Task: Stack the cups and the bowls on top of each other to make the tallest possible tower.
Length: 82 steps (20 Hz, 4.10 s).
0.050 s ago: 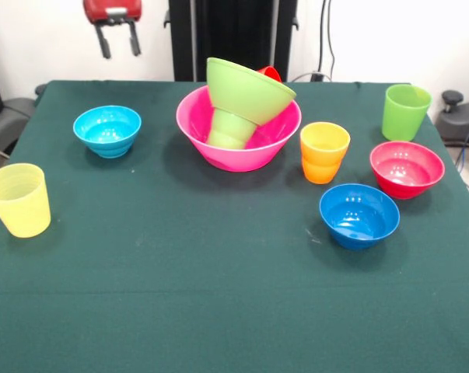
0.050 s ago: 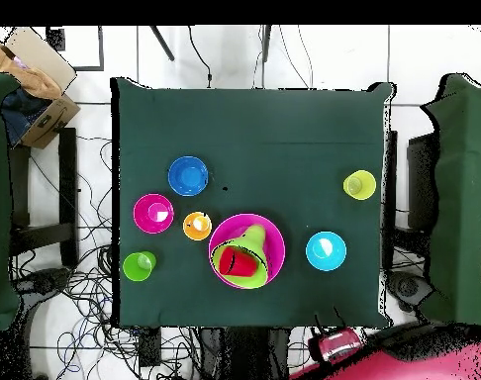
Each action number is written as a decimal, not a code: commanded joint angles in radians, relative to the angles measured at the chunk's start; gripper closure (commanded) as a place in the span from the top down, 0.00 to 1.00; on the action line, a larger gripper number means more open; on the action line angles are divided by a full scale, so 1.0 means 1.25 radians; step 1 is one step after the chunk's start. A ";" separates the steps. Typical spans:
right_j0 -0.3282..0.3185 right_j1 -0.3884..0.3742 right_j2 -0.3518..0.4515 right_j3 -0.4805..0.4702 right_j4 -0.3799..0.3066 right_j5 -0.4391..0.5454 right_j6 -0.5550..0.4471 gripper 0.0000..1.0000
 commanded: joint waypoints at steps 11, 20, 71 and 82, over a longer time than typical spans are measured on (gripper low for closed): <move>0.154 0.002 0.078 -0.096 -0.071 0.246 0.210 1.00; 0.064 -0.024 0.136 -0.094 -0.216 0.044 0.309 1.00; 0.576 -0.013 -0.201 -0.181 -0.366 0.117 1.083 1.00; 0.391 -0.044 -0.136 -0.334 -0.356 0.200 0.694 1.00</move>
